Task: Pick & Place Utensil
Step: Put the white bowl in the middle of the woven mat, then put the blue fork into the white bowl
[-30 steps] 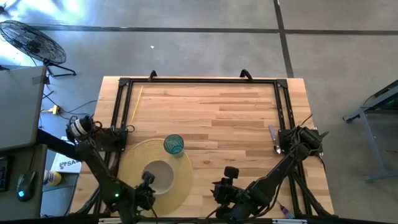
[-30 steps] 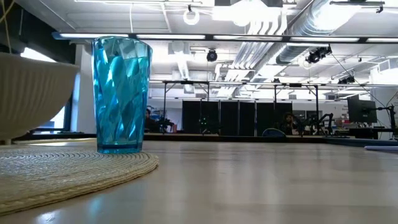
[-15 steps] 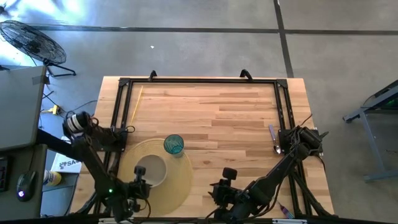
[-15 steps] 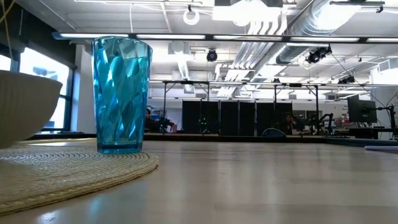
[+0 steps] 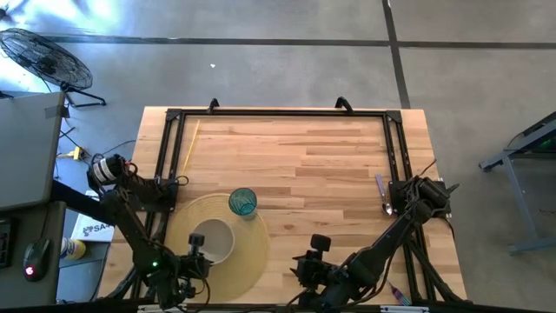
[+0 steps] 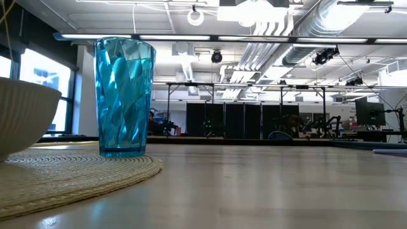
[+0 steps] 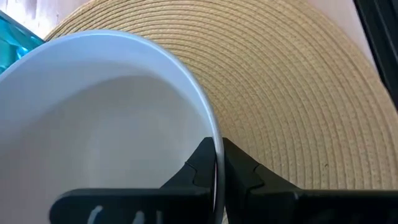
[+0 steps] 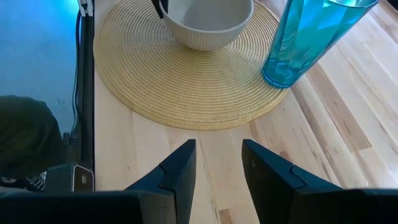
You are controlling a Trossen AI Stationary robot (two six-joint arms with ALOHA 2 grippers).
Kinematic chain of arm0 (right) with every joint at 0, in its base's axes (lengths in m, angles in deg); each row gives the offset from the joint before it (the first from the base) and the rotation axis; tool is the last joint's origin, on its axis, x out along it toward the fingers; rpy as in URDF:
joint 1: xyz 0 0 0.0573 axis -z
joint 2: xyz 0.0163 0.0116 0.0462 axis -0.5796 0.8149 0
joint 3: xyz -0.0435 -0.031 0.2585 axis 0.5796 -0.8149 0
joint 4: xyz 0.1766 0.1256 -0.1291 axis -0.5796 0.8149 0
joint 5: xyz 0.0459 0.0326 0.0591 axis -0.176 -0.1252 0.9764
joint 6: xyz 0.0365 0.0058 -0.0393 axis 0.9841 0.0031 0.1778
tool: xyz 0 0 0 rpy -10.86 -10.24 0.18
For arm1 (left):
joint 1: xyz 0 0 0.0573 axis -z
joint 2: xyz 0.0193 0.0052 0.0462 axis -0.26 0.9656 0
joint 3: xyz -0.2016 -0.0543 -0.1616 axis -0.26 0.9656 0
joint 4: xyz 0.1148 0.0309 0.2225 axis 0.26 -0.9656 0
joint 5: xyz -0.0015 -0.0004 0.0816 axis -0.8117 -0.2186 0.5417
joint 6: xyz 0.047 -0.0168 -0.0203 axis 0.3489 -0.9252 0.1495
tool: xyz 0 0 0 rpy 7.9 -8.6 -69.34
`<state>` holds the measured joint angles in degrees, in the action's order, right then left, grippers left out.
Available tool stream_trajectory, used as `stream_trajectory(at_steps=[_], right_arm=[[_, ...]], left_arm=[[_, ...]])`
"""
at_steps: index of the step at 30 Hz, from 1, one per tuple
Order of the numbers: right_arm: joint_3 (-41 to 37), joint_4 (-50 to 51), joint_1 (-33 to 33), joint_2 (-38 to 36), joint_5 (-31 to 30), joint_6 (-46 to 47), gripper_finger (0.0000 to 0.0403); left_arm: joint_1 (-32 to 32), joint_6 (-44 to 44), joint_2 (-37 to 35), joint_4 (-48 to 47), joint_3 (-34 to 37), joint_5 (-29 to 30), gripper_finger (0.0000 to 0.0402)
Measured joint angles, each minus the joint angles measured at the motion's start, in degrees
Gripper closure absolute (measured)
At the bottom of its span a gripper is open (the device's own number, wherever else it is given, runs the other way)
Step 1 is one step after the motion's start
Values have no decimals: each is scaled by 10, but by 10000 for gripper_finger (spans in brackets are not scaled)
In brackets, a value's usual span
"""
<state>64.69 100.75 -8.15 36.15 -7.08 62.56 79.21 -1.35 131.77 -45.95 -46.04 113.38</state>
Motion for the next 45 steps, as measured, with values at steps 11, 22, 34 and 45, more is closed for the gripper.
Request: stream_trajectory(at_steps=[11, 22, 34, 45], right_arm=[[0, -9, 1, 0, 0, 0, 279], [0, -8, 1, 0, 0, 0, 279], [0, 4, 1, 0, 17, 7, 279], [0, 231, -22, 0, 273, 334, 279]], left_arm=[[0, 1, 0, 5, 0, 8, 363], [0, -5, 0, -49, -38, -1, 310], [0, 112, 0, -57, -134, 102, 291], [-9, 165, 0, -15, -133, 194, 291]])
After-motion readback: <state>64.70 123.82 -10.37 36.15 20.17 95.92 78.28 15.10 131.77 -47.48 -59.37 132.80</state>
